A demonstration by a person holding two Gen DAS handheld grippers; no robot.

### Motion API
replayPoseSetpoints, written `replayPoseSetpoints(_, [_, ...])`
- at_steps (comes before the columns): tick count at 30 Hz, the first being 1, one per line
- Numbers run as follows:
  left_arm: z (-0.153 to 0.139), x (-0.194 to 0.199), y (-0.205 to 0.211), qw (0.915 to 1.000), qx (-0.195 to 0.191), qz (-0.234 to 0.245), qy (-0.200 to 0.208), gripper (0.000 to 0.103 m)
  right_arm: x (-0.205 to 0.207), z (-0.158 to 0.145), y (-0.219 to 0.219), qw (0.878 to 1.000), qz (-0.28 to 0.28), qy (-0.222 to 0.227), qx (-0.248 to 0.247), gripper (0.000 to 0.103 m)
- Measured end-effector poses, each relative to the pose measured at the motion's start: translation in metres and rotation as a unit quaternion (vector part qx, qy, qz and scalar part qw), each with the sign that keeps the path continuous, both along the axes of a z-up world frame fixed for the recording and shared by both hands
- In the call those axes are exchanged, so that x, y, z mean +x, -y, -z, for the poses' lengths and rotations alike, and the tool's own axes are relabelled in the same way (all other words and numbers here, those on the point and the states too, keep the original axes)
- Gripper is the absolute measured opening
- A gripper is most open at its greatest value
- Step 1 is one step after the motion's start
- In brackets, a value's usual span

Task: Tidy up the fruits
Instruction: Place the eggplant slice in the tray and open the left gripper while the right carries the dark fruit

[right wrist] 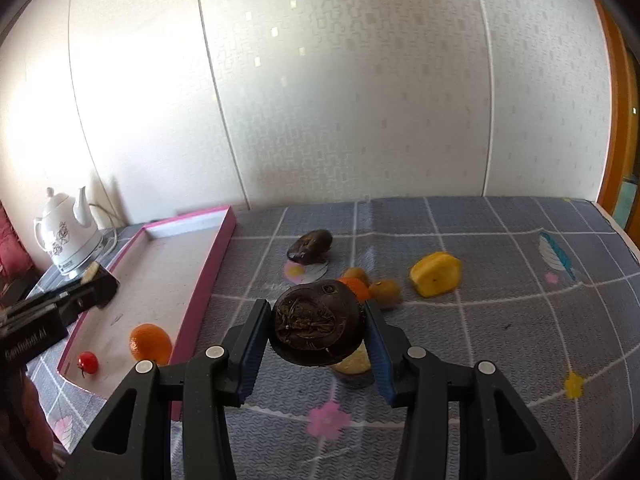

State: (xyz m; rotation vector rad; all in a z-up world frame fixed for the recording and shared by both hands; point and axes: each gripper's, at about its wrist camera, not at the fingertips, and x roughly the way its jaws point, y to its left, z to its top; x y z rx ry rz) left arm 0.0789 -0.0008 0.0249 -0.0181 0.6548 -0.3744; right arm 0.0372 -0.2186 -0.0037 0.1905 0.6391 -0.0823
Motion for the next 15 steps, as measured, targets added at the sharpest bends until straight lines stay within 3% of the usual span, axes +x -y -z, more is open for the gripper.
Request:
replayPoseSetpoints(2, [0.000,0.006,-0.011,0.9999,0.013,-0.004,-0.003,0.034,0.005,-0.003,-0.001,1.000,-0.020,-0.007,0.013,0.047])
replayPoseSetpoints(7, [0.012,0.031,-0.036,0.9975,0.042,-0.046,-0.033,0.034,0.018,-0.009,-0.018,0.997,-0.072,-0.005,-0.018,0.047])
replayPoseSetpoints(15, [0.036,0.059,-0.059,0.9893,0.042,-0.104,-0.094,0.034,0.054,-0.008,-0.047,0.992,-0.123,-0.011,-0.006,0.047])
